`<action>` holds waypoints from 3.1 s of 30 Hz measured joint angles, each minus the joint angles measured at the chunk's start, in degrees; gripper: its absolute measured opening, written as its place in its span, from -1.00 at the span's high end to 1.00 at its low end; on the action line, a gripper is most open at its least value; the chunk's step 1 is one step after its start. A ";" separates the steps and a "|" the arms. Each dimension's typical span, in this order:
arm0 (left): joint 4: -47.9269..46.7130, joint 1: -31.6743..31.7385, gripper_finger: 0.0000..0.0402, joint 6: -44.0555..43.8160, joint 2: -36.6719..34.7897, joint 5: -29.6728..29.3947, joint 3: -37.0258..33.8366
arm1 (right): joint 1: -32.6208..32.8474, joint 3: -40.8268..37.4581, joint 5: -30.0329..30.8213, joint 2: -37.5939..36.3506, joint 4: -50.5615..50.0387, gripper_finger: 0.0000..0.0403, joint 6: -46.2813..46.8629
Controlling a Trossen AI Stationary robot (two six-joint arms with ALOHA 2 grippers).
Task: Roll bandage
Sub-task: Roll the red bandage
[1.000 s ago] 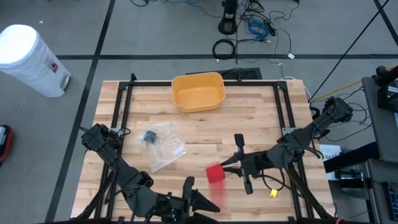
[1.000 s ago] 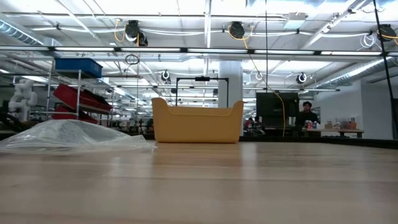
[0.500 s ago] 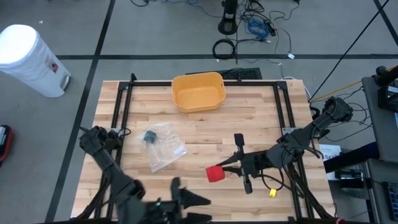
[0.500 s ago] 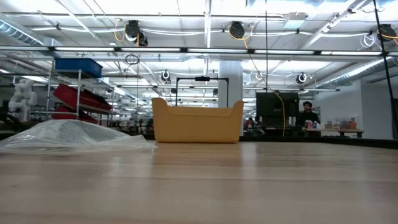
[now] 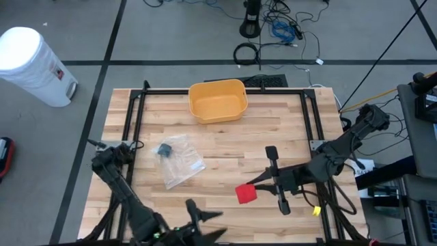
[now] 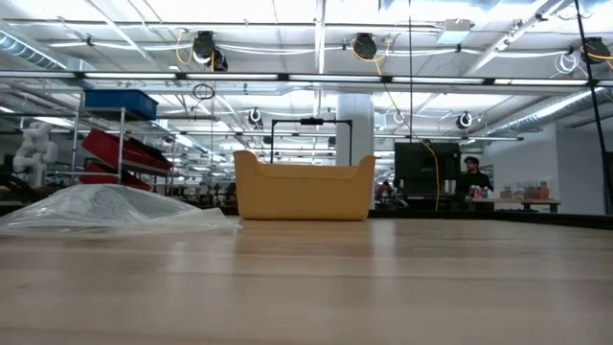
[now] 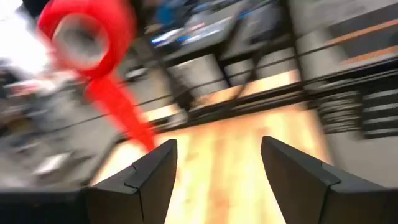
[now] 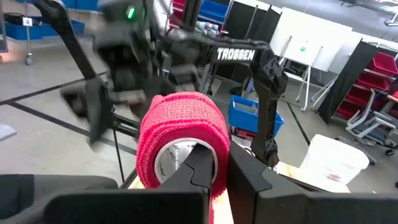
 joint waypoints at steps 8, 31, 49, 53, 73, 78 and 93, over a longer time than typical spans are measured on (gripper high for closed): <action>0.04 3.96 -0.19 -4.23 3.30 -5.63 0.00 | 1.76 0.00 -0.02 -0.83 -0.06 0.91 0.17; 0.02 8.71 -0.19 -7.82 4.15 5.07 -1.20 | 3.79 0.00 0.04 -1.29 -0.37 0.91 -0.27; 4.18 12.25 0.18 -5.58 7.62 4.39 -1.22 | 3.79 0.00 0.07 -1.35 -0.35 0.91 -0.44; 4.76 11.55 0.37 -2.85 7.80 -1.05 -1.22 | 3.79 0.00 0.07 -1.35 -0.37 0.91 -0.44; 5.91 13.13 0.98 18.75 4.78 -16.38 -1.25 | 5.22 0.00 -0.28 -1.22 -0.33 0.91 0.83; 8.54 14.59 0.98 24.88 3.08 -16.20 -1.25 | 6.37 0.00 -0.26 -1.18 -0.09 0.91 0.85; 24.33 15.33 0.98 41.92 -2.88 -11.44 -1.25 | 6.67 0.00 -0.14 1.07 0.07 0.91 1.93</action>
